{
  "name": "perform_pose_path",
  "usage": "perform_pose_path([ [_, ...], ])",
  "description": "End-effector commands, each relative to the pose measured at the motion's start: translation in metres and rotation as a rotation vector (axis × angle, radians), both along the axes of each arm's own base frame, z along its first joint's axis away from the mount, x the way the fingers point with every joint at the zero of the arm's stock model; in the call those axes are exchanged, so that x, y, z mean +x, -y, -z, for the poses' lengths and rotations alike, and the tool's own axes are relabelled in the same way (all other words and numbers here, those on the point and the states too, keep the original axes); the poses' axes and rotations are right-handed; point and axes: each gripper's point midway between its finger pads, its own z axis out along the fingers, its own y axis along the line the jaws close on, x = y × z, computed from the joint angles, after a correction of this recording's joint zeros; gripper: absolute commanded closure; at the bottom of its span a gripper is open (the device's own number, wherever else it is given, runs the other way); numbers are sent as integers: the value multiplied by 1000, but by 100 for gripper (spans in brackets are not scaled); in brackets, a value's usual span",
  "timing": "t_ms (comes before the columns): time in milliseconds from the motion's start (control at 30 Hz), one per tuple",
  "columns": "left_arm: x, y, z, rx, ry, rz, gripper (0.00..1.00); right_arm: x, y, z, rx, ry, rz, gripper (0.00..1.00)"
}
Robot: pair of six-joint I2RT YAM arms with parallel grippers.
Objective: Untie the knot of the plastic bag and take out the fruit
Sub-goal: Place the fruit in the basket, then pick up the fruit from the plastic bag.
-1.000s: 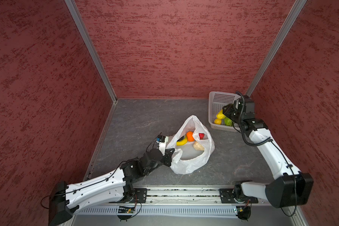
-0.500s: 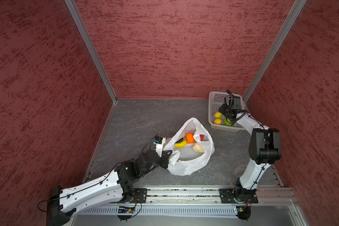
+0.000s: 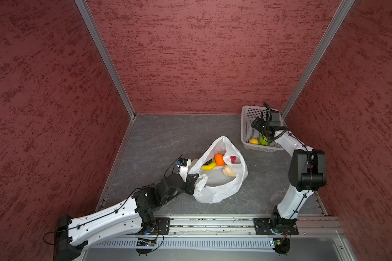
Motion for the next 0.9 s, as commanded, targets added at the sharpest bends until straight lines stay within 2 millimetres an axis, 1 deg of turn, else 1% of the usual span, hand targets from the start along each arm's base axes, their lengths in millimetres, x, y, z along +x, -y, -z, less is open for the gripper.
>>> perform_pose_path([
  [0,0,2,-4,-17,19,3,100,-27,-19,-23,64,25,-68,13],
  [167,2,6,-5,-17,26,3,100,-78,-47,-46,77,52,-154,13],
  [200,2,7,-5,-16,29,3,100,-89,-53,-59,72,75,-175,13],
  [367,4,10,-9,-22,50,1,100,-143,-90,-95,54,96,-305,12],
  [433,5,12,-10,-26,54,1,100,-164,-107,-106,59,103,-357,12],
  [500,5,13,-11,-29,61,4,100,-184,-126,-113,67,103,-408,12],
  [567,6,14,-12,-32,69,4,100,-203,-148,-117,92,102,-470,12],
  [667,6,15,-15,-35,78,5,100,-228,-178,-115,110,88,-547,13],
  [800,6,14,-18,-39,84,-1,100,-254,-211,-109,106,72,-640,13],
  [867,7,15,-20,-45,89,-2,100,-265,-229,-104,95,62,-690,13],
])
